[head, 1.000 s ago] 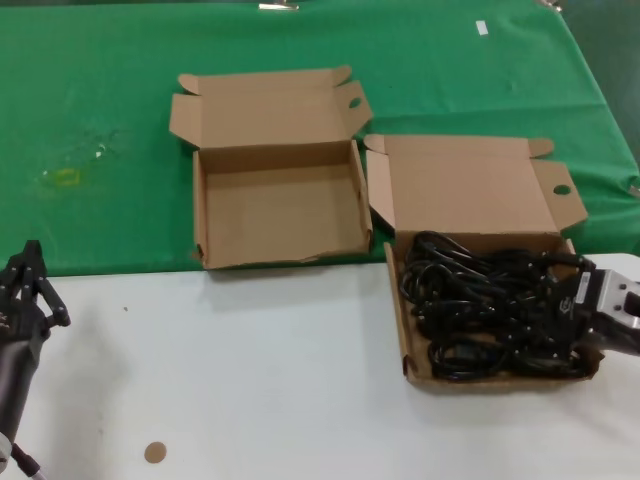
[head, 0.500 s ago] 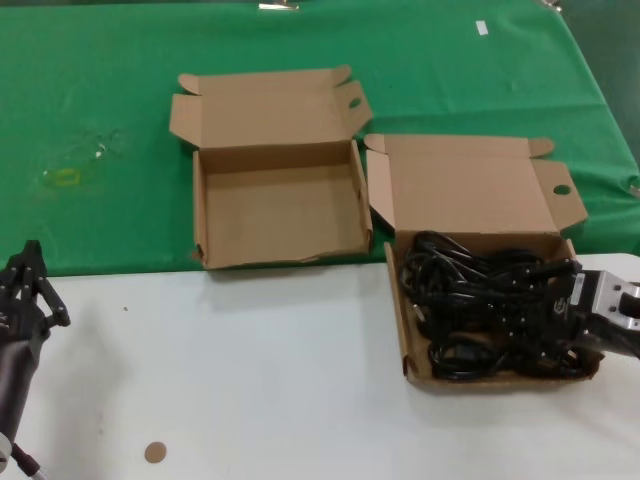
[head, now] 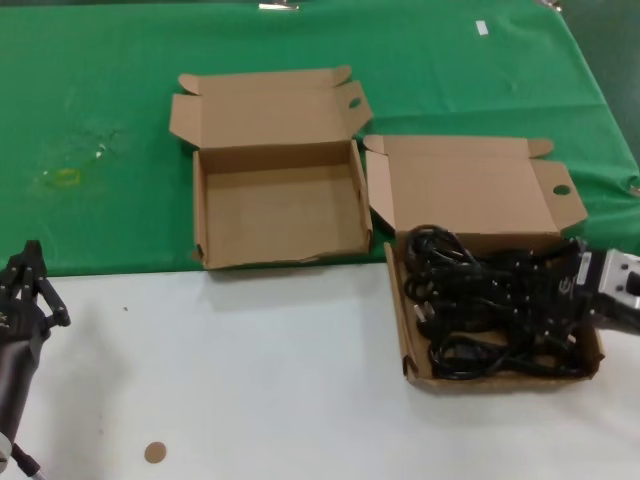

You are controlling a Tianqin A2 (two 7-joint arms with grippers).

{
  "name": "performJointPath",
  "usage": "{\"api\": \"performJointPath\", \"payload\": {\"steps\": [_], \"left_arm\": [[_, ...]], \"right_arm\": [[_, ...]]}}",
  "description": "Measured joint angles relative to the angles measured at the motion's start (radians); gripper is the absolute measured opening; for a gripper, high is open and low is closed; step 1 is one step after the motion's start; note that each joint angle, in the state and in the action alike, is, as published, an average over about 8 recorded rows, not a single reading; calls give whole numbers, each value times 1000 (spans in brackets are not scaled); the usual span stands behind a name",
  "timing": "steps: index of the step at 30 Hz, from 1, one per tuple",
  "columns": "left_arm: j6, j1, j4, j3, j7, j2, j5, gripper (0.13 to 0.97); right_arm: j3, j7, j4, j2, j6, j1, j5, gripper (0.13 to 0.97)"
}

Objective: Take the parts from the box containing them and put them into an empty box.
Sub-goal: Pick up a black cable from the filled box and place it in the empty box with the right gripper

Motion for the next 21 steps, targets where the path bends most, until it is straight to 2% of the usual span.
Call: {"api": "performJointPath", "payload": {"steps": [11,21], "left_arm": [[0,0,0,0,0,0,0,144],[0,0,0,0,0,0,0,144]], "right_arm": [[-22,59,15,-33,-32,115,-83,239],[-118,126,-71,-210,-79,340,-239,238]]}}
